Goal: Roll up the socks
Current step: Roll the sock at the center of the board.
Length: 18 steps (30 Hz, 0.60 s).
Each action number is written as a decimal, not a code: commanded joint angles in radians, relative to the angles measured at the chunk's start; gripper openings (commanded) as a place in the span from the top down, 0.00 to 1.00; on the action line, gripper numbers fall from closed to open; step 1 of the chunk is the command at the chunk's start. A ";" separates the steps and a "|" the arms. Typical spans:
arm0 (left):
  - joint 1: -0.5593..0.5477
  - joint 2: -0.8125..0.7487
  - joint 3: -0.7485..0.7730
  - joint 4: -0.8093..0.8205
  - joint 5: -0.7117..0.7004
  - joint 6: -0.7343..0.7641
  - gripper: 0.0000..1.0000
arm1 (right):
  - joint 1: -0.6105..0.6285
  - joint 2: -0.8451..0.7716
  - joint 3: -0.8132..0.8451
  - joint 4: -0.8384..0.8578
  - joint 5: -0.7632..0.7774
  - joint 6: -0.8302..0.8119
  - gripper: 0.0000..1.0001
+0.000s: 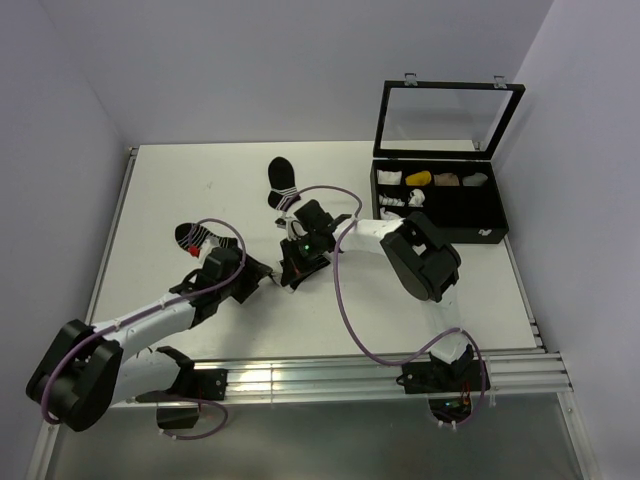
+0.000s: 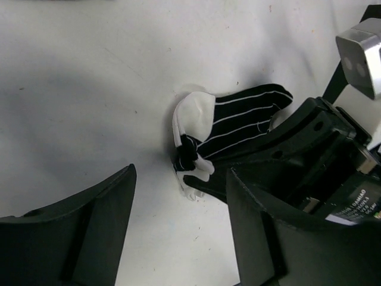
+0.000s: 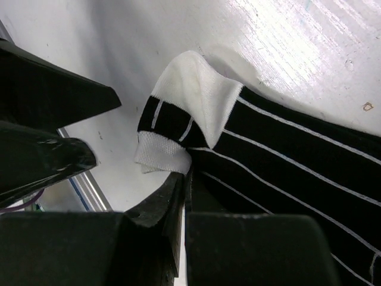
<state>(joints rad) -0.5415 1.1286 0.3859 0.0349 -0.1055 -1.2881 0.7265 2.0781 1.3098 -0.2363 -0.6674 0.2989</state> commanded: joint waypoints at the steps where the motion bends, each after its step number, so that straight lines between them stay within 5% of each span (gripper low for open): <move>1: -0.005 0.048 0.050 0.082 0.033 -0.048 0.34 | -0.001 0.022 0.031 -0.038 0.051 -0.015 1.00; 18: -0.005 0.109 0.039 0.187 0.061 -0.151 0.43 | -0.001 0.023 0.034 -0.032 0.068 -0.018 1.00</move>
<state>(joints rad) -0.5430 1.2224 0.4042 0.1608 -0.0620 -1.4090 0.7265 2.0785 1.3186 -0.2512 -0.6514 0.2985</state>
